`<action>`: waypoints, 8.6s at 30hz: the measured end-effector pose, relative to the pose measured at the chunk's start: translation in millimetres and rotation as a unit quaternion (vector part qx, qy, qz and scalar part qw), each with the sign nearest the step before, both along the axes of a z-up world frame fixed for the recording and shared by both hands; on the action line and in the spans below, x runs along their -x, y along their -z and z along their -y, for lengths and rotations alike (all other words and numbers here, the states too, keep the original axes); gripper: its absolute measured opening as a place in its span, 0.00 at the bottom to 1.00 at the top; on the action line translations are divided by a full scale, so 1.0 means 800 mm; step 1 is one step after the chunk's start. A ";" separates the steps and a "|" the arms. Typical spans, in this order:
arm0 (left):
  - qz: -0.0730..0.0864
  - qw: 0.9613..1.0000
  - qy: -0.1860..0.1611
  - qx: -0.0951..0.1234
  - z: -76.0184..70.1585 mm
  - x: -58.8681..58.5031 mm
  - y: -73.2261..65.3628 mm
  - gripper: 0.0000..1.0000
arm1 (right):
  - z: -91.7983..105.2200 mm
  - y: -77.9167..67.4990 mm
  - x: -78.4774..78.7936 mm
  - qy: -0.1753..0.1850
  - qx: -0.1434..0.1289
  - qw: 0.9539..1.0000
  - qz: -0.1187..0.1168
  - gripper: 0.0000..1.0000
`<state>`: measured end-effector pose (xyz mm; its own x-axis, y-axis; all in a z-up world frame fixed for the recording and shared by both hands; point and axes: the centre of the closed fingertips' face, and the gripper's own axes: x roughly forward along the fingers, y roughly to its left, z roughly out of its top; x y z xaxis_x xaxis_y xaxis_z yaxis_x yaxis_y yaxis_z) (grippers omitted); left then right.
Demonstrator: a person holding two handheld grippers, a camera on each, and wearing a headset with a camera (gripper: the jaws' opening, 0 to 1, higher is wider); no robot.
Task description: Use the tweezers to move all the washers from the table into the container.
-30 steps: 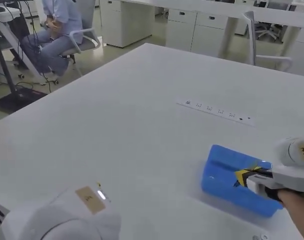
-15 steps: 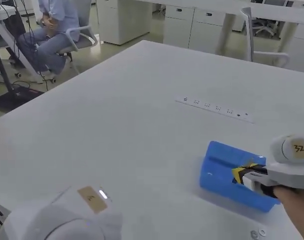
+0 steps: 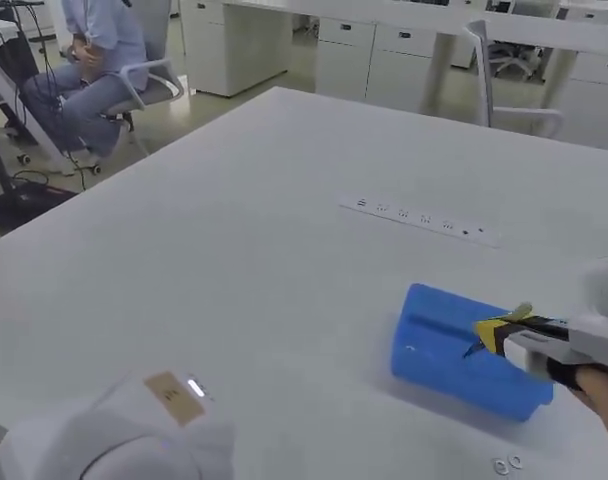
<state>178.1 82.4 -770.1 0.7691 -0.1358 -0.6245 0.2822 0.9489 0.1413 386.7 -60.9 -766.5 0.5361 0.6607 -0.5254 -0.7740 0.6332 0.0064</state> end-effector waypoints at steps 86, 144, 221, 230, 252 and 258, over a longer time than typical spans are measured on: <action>0.008 1.000 0.009 0.007 0.003 0.001 -0.010 0.95 | 0.045 0.027 0.071 -0.013 0.030 0.996 -0.080 0.02; -0.005 1.000 0.015 0.007 0.004 0.001 -0.004 0.95 | 0.005 0.035 -0.010 0.019 0.043 0.998 -0.044 0.02; 0.007 1.000 0.007 0.005 0.001 0.000 -0.011 0.95 | 0.075 0.048 0.059 0.013 0.037 0.998 -0.059 0.03; 0.009 1.000 0.004 0.005 0.001 -0.001 -0.012 0.95 | 0.080 0.070 0.058 0.009 0.052 0.996 -0.066 0.03; 0.005 1.000 0.003 0.008 0.000 0.001 -0.007 0.94 | 0.084 0.080 0.054 0.011 0.079 0.995 -0.064 0.02; 0.007 1.000 0.001 0.006 -0.003 0.001 -0.009 0.94 | 0.082 0.074 0.056 0.008 0.079 0.995 -0.064 0.02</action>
